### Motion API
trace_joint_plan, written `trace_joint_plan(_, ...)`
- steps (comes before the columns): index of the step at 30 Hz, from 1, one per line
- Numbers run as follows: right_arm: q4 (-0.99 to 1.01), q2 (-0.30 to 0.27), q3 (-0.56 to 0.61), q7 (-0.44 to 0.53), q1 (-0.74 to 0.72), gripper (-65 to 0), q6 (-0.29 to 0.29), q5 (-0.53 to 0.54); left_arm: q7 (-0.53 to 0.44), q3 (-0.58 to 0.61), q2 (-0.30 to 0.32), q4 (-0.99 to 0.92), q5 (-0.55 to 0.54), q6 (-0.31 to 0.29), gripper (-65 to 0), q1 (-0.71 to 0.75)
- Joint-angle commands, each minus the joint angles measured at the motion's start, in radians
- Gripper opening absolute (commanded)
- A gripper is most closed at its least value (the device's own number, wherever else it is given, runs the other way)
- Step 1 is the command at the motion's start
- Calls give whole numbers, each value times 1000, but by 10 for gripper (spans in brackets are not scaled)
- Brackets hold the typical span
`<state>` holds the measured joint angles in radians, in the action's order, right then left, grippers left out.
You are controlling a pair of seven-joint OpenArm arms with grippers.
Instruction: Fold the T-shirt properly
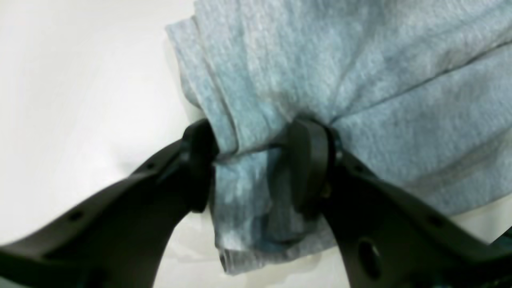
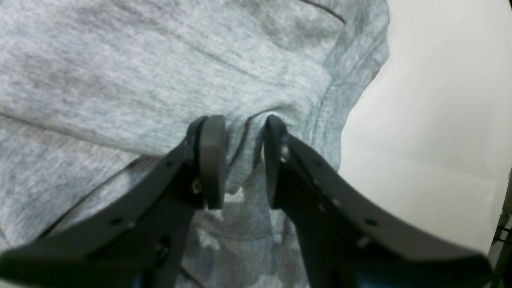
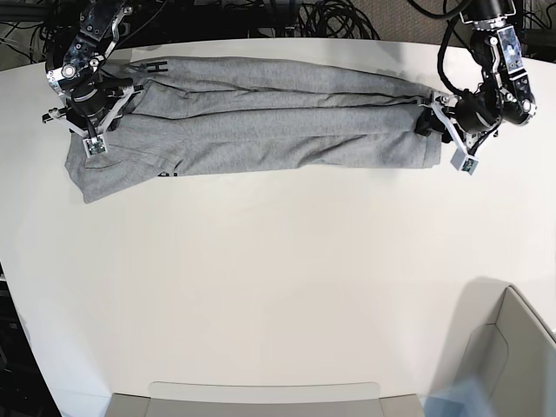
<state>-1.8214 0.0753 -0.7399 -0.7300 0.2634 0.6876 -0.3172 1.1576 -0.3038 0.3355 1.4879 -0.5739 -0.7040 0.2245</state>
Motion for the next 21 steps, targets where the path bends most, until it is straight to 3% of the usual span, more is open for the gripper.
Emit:
trace_joint_plan(1,-19,-9,-4,14,-6,-482,11,3,118,10,-9,-28,65,6,-650,28)
trace_joint_plan(21,-19,-9,1,14,-20,-482,11,3,169,8,-8,-28,65,6,-650,26)
